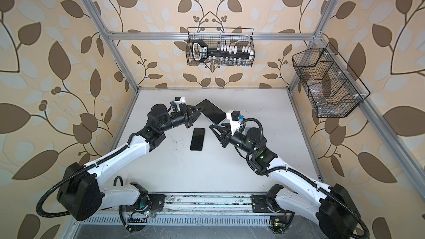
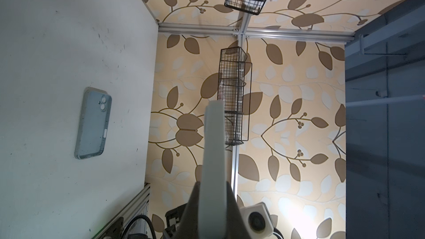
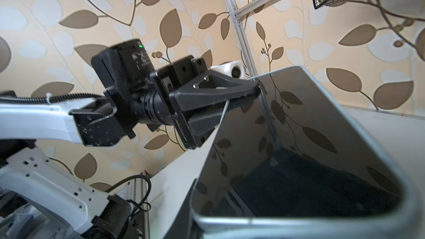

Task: Take the phone out of the phone case
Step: Remove the phone case from the phone.

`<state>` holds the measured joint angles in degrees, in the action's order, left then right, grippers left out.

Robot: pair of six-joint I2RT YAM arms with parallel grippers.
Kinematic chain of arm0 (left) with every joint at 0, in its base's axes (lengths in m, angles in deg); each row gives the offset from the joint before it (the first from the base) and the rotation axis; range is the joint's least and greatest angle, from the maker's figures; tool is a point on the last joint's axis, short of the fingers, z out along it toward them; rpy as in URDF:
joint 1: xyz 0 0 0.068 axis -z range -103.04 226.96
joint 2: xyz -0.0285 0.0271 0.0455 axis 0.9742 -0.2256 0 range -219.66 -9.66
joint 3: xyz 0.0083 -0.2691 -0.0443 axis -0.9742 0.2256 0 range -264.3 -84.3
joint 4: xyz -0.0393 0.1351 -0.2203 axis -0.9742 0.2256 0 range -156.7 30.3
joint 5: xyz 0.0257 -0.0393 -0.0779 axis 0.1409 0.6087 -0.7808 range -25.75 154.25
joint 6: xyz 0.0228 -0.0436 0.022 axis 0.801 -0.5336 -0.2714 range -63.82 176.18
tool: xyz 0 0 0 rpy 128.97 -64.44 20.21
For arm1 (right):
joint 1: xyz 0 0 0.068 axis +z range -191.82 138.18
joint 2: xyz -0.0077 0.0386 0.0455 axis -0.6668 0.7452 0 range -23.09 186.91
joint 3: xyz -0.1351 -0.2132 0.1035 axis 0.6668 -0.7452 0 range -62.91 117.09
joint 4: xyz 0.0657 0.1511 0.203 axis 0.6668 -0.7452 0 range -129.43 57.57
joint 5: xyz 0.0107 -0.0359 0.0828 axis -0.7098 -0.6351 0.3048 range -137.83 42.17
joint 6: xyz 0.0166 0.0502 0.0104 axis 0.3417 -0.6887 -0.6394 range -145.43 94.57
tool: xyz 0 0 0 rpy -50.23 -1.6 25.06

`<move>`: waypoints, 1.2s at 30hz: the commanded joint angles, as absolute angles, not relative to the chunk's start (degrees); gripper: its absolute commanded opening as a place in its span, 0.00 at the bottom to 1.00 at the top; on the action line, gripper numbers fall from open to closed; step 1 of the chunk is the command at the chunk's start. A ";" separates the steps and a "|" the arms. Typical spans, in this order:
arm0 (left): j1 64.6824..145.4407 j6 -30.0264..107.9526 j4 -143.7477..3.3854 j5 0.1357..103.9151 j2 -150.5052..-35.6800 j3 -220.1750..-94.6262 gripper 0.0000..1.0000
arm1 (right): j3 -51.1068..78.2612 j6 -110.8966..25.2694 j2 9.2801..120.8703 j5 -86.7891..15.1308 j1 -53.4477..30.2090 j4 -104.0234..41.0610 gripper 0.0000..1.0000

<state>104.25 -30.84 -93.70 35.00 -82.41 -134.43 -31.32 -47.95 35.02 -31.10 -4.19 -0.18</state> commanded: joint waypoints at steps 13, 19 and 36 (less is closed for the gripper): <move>101.75 -33.81 -98.28 41.14 -81.91 -137.56 0.00 | -32.71 -43.69 32.68 -28.93 -6.98 -5.11 0.26; 101.17 -32.86 -100.63 39.43 -82.91 -137.72 0.00 | -32.33 -51.22 30.60 -25.35 -10.97 -7.44 0.36; 98.50 -20.48 -103.49 20.47 -86.27 -144.46 0.00 | -30.17 -64.53 25.68 -11.66 -27.32 -12.33 0.73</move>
<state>98.98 -25.27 -98.71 26.37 -87.86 -140.35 -31.82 -62.31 26.30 -15.08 -25.90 -11.68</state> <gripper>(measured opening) 0.119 0.721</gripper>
